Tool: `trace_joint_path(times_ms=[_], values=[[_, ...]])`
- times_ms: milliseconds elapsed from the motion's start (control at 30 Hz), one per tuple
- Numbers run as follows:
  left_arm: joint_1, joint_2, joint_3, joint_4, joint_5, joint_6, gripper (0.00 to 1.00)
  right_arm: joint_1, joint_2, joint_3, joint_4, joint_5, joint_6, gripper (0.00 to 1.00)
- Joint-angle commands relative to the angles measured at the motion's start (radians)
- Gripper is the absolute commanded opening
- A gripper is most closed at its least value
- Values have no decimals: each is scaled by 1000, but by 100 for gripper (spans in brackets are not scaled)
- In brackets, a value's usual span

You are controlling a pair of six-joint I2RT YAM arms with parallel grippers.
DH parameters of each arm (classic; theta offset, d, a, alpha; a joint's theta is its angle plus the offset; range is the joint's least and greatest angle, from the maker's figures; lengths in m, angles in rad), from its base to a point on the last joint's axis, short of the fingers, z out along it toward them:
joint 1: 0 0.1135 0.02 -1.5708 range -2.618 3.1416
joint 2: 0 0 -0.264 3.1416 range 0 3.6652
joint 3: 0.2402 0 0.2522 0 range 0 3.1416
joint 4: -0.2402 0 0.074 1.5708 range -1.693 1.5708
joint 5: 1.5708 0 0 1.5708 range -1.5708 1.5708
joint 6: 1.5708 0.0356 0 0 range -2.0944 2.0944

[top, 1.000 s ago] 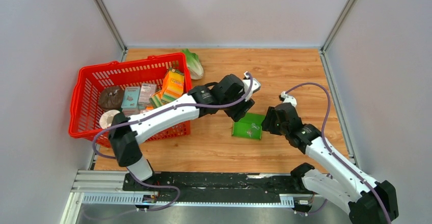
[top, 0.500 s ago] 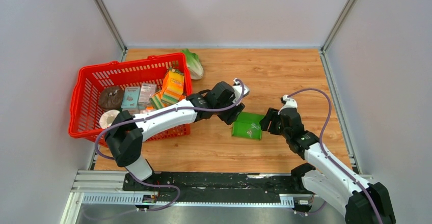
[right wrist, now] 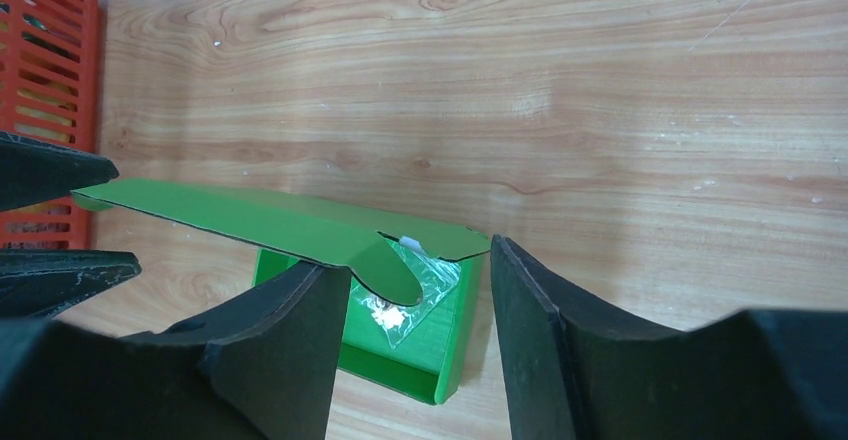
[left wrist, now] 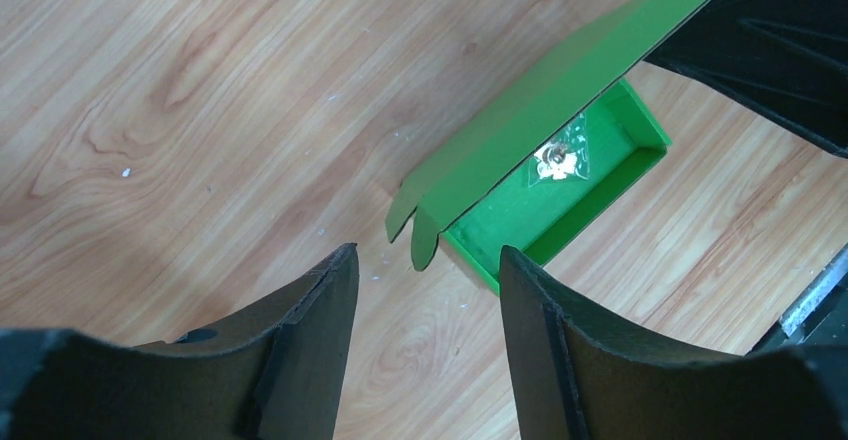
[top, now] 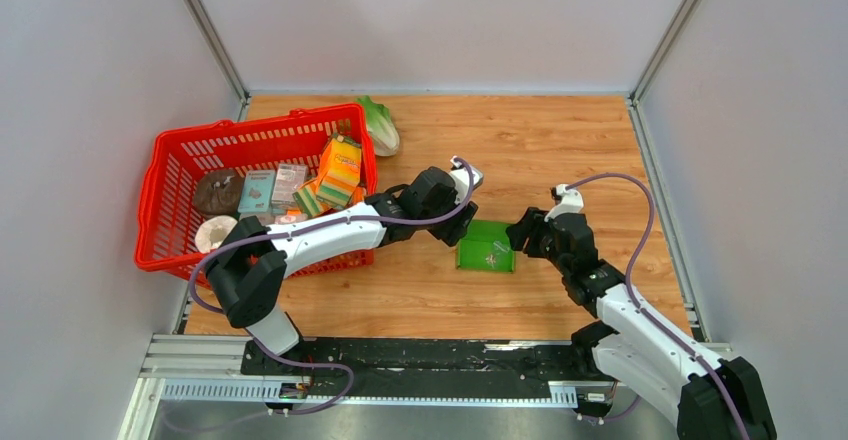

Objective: Fold the paper box

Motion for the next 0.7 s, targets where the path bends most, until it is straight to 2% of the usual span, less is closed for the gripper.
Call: trace_joint_path(times_ms=[0, 200, 333, 367, 433, 667], values=[[-4, -10, 26, 39, -4, -1, 62, -3, -18, 3, 77, 20, -21, 57], [-4, 10, 47, 18, 26, -12, 56, -5, -48, 2, 59, 69, -26, 61], [-4, 6, 32, 22, 24, -30, 52, -3, -44, -3, 106, -13, -57, 58], [-4, 6, 35, 21, 26, -32, 50, -5, -41, -4, 115, -35, -60, 55], [-4, 10, 44, 4, 27, -41, 50, -5, -41, -19, 144, -43, -64, 52], [-4, -7, 18, 1, 41, -70, 52, -5, -70, -41, 165, -78, -69, 52]])
